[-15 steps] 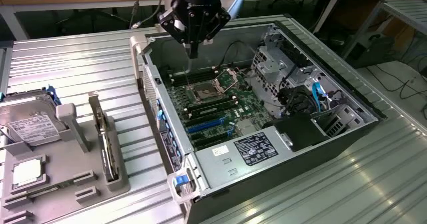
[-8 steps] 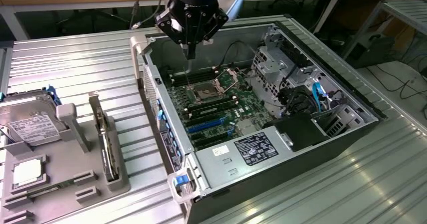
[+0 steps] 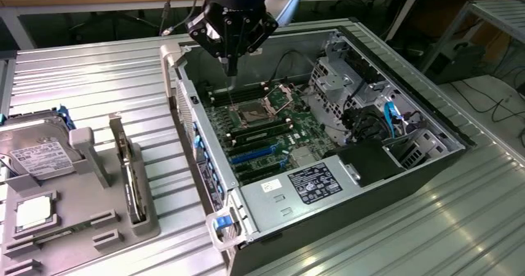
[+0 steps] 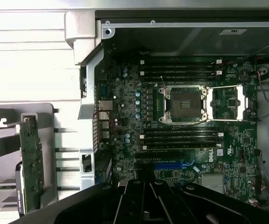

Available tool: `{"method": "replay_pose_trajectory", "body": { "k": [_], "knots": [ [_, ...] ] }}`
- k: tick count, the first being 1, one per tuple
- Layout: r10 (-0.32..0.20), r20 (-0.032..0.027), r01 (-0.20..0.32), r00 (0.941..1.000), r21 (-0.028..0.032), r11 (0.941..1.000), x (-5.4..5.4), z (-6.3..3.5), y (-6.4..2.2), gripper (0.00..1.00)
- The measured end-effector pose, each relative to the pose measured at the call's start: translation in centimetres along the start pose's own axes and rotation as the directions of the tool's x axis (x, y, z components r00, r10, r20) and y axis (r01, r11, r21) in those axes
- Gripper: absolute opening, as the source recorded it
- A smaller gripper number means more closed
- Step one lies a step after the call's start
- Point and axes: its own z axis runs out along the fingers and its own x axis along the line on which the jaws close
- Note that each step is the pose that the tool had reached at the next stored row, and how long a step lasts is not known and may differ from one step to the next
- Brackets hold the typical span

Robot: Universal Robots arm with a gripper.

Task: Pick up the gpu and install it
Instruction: 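Reach for the gpu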

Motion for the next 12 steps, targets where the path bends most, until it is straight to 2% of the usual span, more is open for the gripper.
{"method": "replay_pose_trajectory", "body": {
  "k": [12],
  "knots": [
    [0.0,0.0,0.0,1.0,-0.0001,1.0,0.5,-0.05,-1.22,0.11]
  ]
}}
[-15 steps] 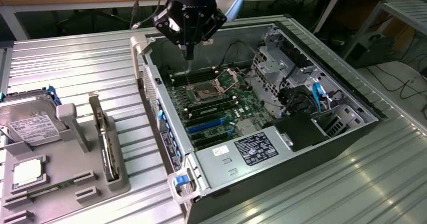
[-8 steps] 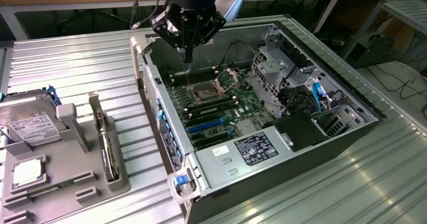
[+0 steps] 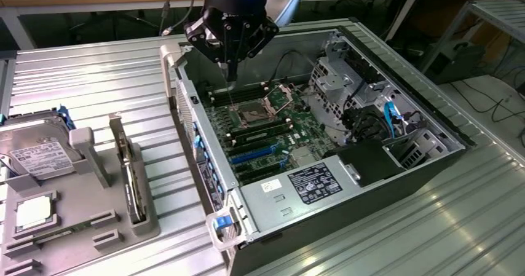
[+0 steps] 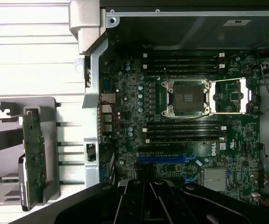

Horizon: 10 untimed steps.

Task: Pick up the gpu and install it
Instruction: 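Reach for the gpu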

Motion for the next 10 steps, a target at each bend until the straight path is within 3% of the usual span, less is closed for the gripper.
{"method": "replay_pose_trajectory", "body": {
  "k": [10],
  "knots": [
    [0.0,0.0,0.0,1.0,0.0001,1.0,0.45,-0.05,-1.22,0.11]
  ]
}}
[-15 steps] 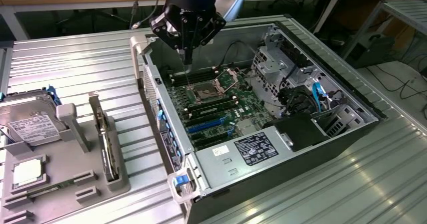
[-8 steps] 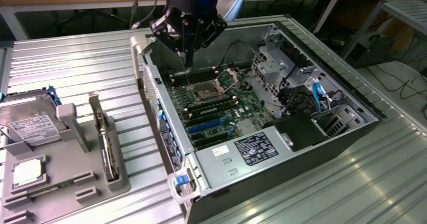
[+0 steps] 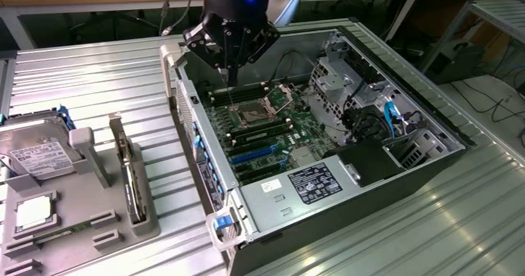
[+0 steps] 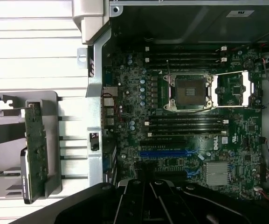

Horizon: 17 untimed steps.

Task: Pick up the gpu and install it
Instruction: 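Reach for the gpu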

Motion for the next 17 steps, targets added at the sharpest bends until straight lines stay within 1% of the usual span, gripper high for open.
{"method": "replay_pose_trajectory", "body": {
  "k": [5,17],
  "knots": [
    [0.0,-0.0001,0.0,1.0,0.0,1.0,0.3,-0.03,-0.47,0.11],
    [0.0,0.0,0.0,1.0,0.0,1.0,0.9,-0.05,-1.15,0.11]
  ]
}}
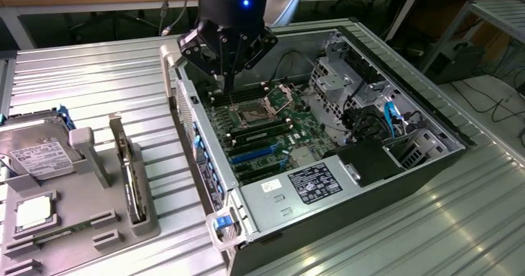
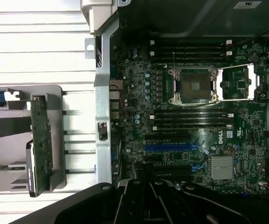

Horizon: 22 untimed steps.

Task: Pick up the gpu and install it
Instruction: 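Reach for the gpu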

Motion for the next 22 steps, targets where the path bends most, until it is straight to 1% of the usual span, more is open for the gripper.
{"method": "replay_pose_trajectory", "body": {
  "k": [13,22],
  "knots": [
    [0.0,0.0,0.0,1.0,0.0,1.0,0.7,0.01,-0.99,0.11],
    [0.0,0.0,0.0,1.0,0.0,1.0,1.1,0.04,-1.5,0.11]
  ]
}}
